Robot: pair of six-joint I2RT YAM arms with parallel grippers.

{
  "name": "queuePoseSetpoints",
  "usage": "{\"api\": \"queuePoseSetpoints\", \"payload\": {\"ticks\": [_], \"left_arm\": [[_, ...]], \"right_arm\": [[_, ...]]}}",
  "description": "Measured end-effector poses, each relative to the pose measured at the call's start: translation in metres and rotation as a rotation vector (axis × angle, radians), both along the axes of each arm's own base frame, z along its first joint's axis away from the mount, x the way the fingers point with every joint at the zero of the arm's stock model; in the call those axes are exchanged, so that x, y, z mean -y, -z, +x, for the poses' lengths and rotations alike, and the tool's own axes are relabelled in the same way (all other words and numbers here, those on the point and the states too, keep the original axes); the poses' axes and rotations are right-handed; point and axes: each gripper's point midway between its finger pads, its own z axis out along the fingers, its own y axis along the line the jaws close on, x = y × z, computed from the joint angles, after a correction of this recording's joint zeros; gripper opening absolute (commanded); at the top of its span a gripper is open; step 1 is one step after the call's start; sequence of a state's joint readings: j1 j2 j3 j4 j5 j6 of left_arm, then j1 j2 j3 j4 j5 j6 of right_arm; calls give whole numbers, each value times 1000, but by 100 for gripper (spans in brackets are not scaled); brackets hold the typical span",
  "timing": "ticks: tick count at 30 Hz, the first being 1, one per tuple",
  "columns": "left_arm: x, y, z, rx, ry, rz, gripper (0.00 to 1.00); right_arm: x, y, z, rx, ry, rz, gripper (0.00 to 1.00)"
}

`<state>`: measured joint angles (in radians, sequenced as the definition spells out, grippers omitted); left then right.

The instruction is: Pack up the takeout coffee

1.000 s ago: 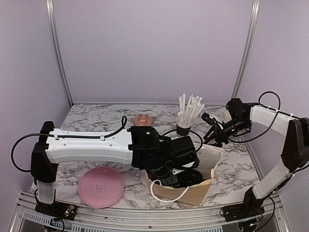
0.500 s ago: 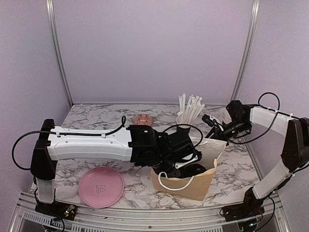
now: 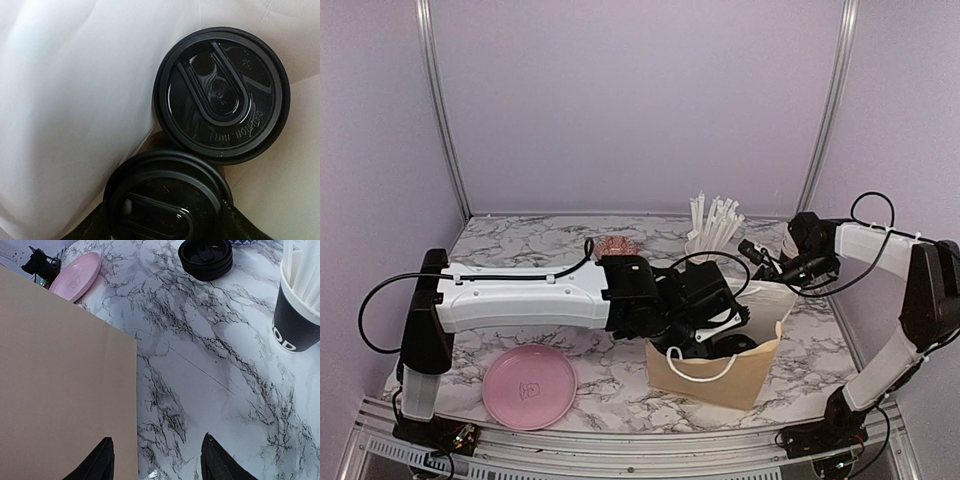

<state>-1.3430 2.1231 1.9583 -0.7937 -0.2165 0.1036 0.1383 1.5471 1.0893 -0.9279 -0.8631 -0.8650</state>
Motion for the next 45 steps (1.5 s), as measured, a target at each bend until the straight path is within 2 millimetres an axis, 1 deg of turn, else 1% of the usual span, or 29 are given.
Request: {"api": "queuePoseSetpoints", "payload": {"ticks": [6, 10, 13, 18, 23, 29, 33, 36, 41, 43, 45], "left_arm": [[7, 0, 1, -1, 11, -7, 47], [11, -1, 2, -38, 26, -23, 43], [12, 0, 4, -64, 28, -18, 42], [6, 2, 3, -76, 6, -1, 42], [-5, 1, 0, -109, -64, 4, 42], [-30, 1, -14, -194, -137, 40, 41], [-44, 2, -25, -250, -158, 75, 44], [-47, 2, -28, -262, -163, 89, 44], [-41, 4, -26, -255, -167, 108, 43], [-40, 5, -26, -249, -167, 114, 45], [-40, 6, -25, -243, -169, 118, 53]], "right_arm": [[1, 0, 1, -6, 7, 8, 57], [0, -1, 1, -7, 6, 14, 57], [0, -1, 1, -8, 5, 15, 57], [0, 0, 1, -9, 4, 17, 57], [-1, 3, 1, -23, -1, 25, 57], [-3, 6, 0, -36, -17, 43, 57], [-5, 7, -1, -50, -22, 57, 57], [-6, 7, -1, -56, -23, 65, 57], [-6, 7, -1, -57, -23, 65, 57], [-6, 8, -2, -57, -23, 64, 57], [-6, 8, -2, -60, -22, 64, 57]]}}
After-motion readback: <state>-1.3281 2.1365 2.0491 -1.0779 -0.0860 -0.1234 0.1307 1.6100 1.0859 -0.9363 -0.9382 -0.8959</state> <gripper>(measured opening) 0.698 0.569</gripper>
